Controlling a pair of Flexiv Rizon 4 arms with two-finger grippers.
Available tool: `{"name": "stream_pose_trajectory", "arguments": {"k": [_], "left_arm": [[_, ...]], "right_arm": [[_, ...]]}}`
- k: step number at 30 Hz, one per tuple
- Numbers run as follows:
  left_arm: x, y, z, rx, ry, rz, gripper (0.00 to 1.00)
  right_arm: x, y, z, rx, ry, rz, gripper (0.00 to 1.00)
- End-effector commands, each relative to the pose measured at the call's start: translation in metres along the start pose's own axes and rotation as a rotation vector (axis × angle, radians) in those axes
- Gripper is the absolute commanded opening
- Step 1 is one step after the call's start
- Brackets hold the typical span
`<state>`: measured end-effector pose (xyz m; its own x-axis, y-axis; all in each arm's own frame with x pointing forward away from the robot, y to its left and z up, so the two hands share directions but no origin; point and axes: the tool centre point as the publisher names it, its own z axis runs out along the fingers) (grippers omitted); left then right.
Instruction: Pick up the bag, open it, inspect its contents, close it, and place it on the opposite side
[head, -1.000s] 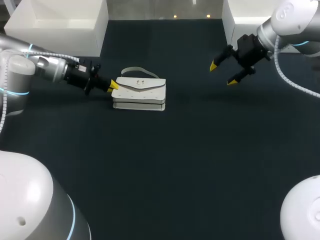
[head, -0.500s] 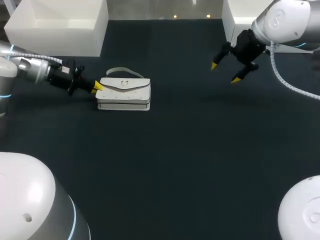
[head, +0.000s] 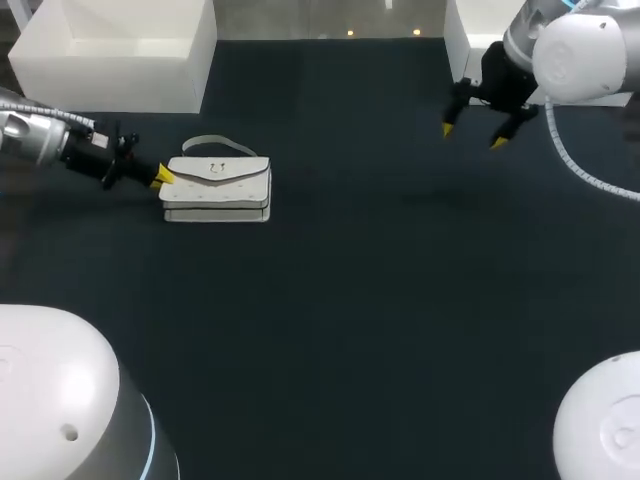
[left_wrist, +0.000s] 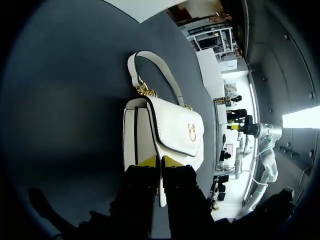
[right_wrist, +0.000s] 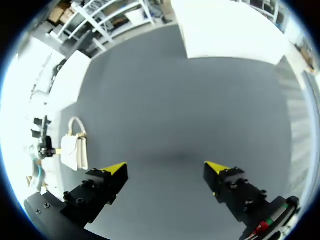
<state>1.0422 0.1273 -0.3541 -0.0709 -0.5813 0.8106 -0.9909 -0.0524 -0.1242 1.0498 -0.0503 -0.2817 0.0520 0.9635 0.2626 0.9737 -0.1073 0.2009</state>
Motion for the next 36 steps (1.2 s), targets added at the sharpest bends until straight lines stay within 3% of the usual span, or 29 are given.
{"name": "stream_pose_trajectory", "arguments": {"k": [1, 12, 22, 36], "left_arm": [[-0.007, -0.01, -0.017, -0.035, -0.001, 0.01, 0.0], [-0.036, -0.031, -0.049, -0.046, 0.018, 0.036, 0.0], [-0.064, -0.055, -0.072, -0.03, 0.06, 0.03, 0.0], [-0.09, -0.099, -0.11, -0.113, 0.071, 0.044, 0.0]], "right_arm": [[-0.004, -0.006, -0.008, -0.052, -0.03, -0.006, 1.0], [-0.02, 0.007, -0.016, -0.074, -0.084, -0.002, 1.0], [-0.02, 0.007, -0.016, -0.074, -0.084, -0.002, 1.0], [-0.02, 0.007, -0.016, -0.074, -0.084, -0.002, 1.0]]}}
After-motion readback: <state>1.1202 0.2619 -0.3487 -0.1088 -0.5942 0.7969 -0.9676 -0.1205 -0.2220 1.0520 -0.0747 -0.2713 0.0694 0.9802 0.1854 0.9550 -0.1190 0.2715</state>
